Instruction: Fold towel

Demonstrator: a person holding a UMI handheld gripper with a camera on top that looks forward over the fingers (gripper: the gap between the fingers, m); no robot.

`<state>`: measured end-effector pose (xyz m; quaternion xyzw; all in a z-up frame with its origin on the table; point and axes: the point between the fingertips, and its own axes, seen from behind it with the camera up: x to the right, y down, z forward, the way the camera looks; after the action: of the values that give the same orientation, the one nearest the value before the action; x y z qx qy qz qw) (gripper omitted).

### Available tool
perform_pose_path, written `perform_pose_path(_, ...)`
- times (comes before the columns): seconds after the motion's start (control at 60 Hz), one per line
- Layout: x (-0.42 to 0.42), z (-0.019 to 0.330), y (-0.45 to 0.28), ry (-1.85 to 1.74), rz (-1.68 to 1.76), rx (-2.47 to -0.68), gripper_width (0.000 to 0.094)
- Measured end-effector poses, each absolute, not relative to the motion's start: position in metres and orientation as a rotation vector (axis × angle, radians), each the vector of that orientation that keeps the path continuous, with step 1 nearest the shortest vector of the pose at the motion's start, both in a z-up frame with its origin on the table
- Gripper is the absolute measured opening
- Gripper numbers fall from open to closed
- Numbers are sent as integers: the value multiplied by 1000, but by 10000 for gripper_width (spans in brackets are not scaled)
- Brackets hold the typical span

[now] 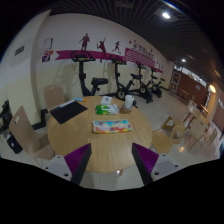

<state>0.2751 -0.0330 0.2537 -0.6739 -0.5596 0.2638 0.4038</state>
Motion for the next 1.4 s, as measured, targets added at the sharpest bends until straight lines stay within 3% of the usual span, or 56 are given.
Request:
perform_pose_path(0.2,245,257,-84,-1457,727,-1664,859)
perform_pose_path(0.483,179,225,-123,-1507,780,-1556,859)
perform_pose_path(0.75,90,159,-118,-1508,789,-1586,860)
perform_pose_path(1.233,-90,-2,-59,-1617,708,-1661,839)
perform_pose_path(1.3,-106,-10,-57,-1617,728,-1658,747)
perform_pose_path(1.4,-106,-10,-42,-1609,650,-1658,128)
